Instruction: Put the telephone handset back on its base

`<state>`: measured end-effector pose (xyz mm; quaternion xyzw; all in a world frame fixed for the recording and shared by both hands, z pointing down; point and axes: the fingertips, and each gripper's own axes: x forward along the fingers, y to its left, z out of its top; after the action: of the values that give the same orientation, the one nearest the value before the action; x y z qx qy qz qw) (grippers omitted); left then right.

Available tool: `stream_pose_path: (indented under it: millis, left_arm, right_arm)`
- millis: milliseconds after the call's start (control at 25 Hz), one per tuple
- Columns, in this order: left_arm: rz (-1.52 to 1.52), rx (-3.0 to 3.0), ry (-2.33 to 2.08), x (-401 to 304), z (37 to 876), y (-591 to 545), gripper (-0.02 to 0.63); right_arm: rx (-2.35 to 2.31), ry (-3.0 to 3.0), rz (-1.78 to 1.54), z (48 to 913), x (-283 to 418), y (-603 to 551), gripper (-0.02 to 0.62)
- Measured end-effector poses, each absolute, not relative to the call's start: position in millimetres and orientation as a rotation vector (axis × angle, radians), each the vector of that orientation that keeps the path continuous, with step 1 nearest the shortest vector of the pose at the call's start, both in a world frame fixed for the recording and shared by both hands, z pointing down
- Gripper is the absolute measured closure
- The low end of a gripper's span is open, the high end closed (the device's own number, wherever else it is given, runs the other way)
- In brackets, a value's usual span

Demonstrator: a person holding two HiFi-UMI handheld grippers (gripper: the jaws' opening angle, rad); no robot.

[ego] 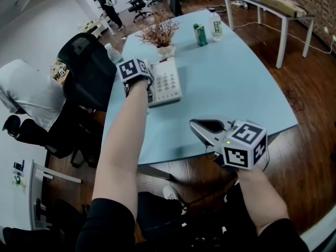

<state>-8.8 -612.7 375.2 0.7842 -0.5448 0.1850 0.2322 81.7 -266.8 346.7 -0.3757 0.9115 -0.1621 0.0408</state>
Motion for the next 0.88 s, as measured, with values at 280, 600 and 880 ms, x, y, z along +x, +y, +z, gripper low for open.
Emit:
stream_pose_path:
  millis: [280, 600, 880]
  left_arm:
    - [0.49, 2.157, -1.496, -10.0, 374.3, -613.5, 0.38]
    - [0.418, 2.212, -1.511, -18.2, 349.4, -601.8, 0.38]
    - [0.315, 2.315, -1.409, -25.9, 318.8, -569.1, 0.582]
  right_arm:
    - [-1.148, 2.785, -0.504, 347.6, 82.1, -267.3, 0.581]
    - [-1.142, 2.816, -0.476, 344.4, 73.0, -260.9, 0.581]
    - [-1.201, 2.834, -0.445, 338.9, 66.1, -258.3, 0.581]
